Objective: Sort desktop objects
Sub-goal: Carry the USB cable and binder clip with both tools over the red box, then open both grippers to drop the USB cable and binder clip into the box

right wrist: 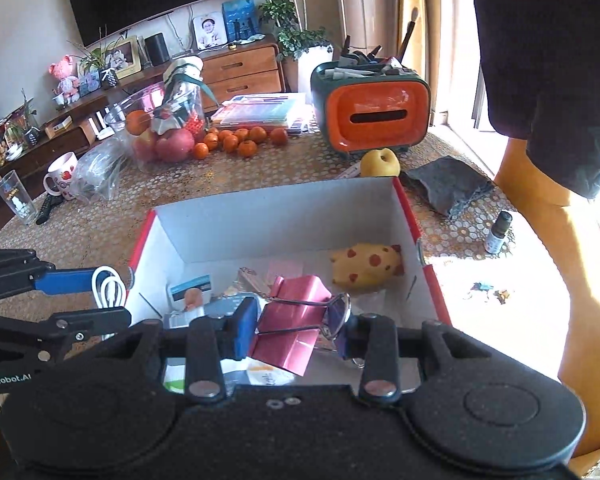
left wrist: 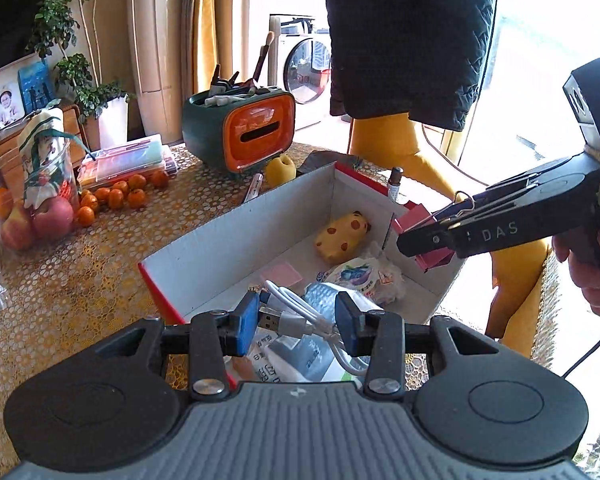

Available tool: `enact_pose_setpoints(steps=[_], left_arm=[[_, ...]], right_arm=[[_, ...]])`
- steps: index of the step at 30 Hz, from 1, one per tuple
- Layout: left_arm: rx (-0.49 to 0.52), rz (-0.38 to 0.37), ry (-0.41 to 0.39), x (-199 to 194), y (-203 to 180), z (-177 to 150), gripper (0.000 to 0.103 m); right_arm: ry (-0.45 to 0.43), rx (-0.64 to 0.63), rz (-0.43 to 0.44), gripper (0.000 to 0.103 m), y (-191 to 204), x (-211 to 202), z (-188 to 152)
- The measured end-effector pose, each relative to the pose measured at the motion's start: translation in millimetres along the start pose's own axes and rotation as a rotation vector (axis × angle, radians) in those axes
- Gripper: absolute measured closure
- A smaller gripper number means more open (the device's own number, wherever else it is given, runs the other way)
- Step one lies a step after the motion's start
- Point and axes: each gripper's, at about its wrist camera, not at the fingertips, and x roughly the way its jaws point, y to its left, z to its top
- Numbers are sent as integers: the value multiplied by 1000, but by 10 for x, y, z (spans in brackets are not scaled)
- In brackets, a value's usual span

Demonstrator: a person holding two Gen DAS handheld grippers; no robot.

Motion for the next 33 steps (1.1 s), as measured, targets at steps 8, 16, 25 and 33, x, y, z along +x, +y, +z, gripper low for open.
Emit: enact_pose_setpoints(steps=[8, 16, 25, 33], left_arm=[[37, 47, 17, 410, -17, 214, 63], [-30, 91, 60, 835, 181, 335, 63], [-24, 133, 121, 1214, 218, 248, 63], [-22, 107, 176, 1342, 200, 116, 63]], right_arm=[[34, 23, -33, 65, -231, 197, -80], [83, 8, -22, 65, -236, 422, -167], [113, -17, -8, 65, -197, 547, -247], [135, -23, -4, 65, -173, 634, -297]])
